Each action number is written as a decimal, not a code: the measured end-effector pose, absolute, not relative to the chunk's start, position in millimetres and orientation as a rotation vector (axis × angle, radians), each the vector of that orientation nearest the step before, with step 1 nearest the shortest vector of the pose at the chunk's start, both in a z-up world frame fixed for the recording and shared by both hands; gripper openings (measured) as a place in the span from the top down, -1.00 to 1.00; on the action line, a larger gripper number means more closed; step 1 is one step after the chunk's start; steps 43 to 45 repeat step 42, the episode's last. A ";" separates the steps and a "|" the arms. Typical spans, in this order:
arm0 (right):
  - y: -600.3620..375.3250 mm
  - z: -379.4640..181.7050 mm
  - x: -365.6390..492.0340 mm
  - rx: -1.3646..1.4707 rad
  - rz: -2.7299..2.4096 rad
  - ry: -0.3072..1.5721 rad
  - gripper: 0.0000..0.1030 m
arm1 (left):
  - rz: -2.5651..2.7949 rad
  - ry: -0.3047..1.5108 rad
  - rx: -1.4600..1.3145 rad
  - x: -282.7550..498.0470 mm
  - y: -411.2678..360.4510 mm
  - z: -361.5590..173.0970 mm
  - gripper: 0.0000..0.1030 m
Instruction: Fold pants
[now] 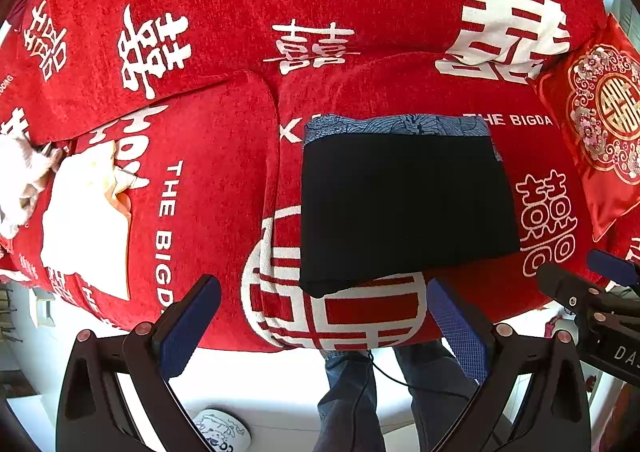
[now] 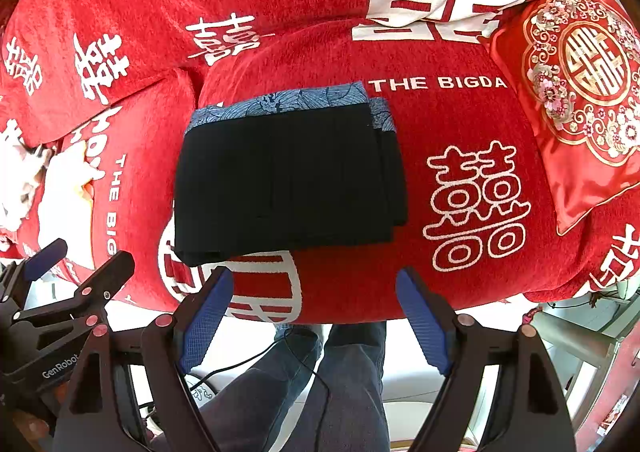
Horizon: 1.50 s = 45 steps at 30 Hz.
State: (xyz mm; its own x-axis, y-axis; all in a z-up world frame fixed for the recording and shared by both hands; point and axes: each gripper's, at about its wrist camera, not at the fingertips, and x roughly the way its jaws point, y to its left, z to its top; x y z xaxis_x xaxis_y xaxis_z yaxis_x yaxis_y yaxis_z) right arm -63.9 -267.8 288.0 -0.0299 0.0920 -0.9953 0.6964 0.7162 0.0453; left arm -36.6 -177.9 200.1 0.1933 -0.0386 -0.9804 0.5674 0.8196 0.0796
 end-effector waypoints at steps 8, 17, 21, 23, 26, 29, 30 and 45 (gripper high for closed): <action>-267.7 287.5 -62.7 0.666 -0.548 1.549 -0.67 | -0.448 1.321 0.478 -36.3 -178.6 200.3 -1.00; -267.7 287.1 -62.2 0.666 -0.547 1.548 -0.67 | -0.458 1.320 0.481 -36.4 -178.6 197.6 -1.00; -267.6 287.4 -61.7 0.667 -0.548 1.549 -0.67 | -0.459 1.320 0.480 -36.4 -179.0 197.6 -1.00; -267.7 287.3 -61.7 0.667 -0.549 1.549 -0.67 | -0.461 1.320 0.479 -37.4 -180.7 197.5 -1.00; -267.3 287.4 -61.7 0.668 -0.549 1.549 -0.67 | -0.463 1.316 0.481 -36.6 -180.6 197.9 -1.00; -267.1 287.4 -61.8 0.668 -0.550 1.548 -0.67 | -0.467 1.315 0.475 -34.6 -179.3 198.8 -1.00; -267.1 287.3 -61.8 0.669 -0.550 1.548 -0.67 | -0.467 1.313 0.474 -34.1 -179.1 199.2 -1.00; -267.9 287.3 -62.0 0.668 -0.550 1.549 -0.67 | -0.481 1.297 0.481 -32.7 -178.9 202.6 -1.00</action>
